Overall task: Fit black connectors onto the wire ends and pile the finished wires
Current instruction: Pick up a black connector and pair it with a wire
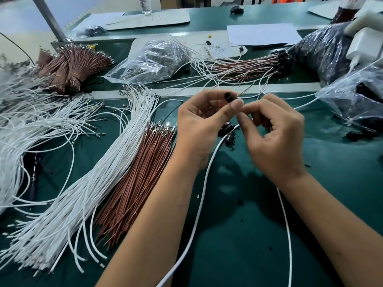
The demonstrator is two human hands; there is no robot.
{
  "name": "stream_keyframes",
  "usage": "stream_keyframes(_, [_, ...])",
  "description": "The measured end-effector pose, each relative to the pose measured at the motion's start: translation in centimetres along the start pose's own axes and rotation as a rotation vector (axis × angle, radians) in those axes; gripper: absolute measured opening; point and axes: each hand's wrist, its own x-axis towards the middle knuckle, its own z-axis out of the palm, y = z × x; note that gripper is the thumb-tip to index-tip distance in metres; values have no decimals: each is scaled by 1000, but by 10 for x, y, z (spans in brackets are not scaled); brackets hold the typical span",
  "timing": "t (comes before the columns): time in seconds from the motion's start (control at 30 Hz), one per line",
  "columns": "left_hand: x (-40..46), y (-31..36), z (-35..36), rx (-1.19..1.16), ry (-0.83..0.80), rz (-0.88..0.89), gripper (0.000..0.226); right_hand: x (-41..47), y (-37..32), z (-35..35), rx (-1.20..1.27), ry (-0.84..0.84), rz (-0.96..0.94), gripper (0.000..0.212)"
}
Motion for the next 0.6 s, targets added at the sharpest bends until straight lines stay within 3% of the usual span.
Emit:
stream_keyframes(0.13, [2, 0, -11, -54, -17, -227, 7, 3, -1, 0, 48, -99, 19, 15])
stream_keyframes(0.2, [2, -2, -14, -50, -62, -287, 13, 3, 0, 1, 106, -169, 71, 15])
stream_keyframes(0.4, [4, -2, -15, -83, -52, -344, 21, 8, 2, -4, 411, -334, 319, 24])
stream_keyframes(0.6, [2, -5, -12, -31, 83, -342, 11, 9, 5, -5, 386, -396, 357, 29])
